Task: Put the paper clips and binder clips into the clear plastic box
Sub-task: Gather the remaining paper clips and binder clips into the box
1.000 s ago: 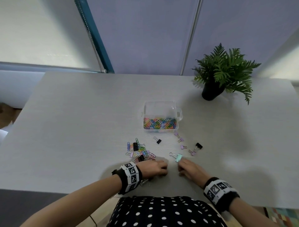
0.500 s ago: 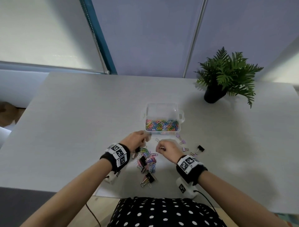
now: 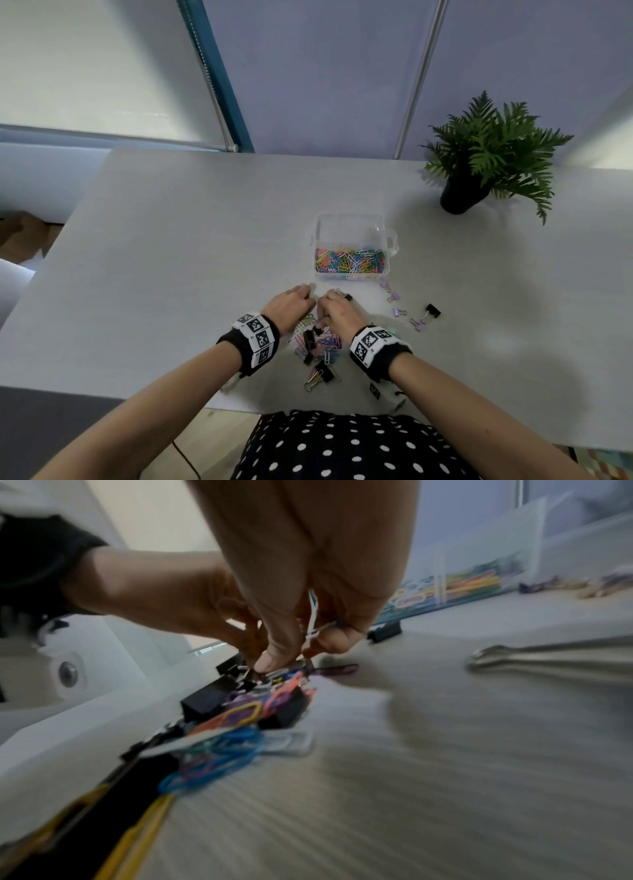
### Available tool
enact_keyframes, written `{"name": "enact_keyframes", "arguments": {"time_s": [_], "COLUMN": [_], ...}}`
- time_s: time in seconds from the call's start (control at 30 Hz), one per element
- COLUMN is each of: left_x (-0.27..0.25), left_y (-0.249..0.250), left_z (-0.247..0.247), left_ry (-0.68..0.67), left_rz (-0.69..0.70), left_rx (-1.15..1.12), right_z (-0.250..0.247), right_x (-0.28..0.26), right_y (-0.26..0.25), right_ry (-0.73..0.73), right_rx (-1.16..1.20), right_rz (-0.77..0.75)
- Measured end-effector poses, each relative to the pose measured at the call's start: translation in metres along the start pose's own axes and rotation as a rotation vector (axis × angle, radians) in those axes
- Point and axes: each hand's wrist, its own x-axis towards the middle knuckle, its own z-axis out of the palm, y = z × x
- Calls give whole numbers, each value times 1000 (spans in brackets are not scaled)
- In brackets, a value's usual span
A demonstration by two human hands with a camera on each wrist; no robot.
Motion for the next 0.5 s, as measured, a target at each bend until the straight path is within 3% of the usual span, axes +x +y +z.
{"name": "enact_keyframes", "arguments": {"time_s": [0.13, 0.23, 0.3, 0.5], "left_x": [2, 6, 9, 11], "left_y": [1, -2, -8, -31], "left_z": [3, -1, -6, -19], "left_ry": [-14, -77, -87, -72], "left_rz": [24, 16, -31, -193], "left_rx": [9, -27, -229, -547], "right_z": [-17, -27, -33, -46], "right_x": [0, -1, -4, -16], "right_y": [11, 19, 24, 36], "right_ry": [-37, -30, -32, -40], "right_rx": [3, 140, 267, 596], "right_rz": [22, 88, 143, 213]}}
